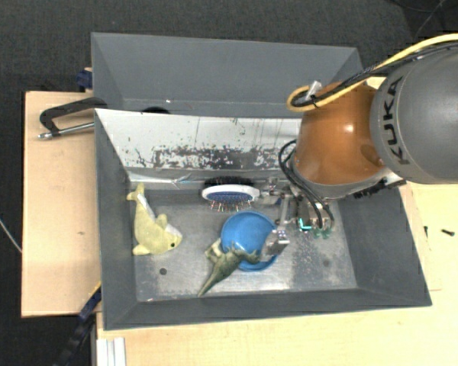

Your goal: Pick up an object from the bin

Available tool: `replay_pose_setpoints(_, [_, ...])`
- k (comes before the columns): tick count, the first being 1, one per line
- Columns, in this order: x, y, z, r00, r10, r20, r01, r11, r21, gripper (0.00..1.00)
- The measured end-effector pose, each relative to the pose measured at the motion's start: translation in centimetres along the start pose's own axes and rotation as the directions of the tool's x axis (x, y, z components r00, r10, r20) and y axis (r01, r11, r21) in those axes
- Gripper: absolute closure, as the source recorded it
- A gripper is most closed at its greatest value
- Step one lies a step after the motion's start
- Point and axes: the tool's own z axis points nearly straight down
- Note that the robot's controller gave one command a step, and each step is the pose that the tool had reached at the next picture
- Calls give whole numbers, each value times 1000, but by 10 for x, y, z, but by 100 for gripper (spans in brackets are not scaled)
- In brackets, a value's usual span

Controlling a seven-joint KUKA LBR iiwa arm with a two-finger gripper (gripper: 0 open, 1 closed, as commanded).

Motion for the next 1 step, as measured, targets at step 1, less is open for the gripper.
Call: replay_pose_setpoints(1, [-11, 9, 65, 986, -166, 14, 166, 986, 2, 0])
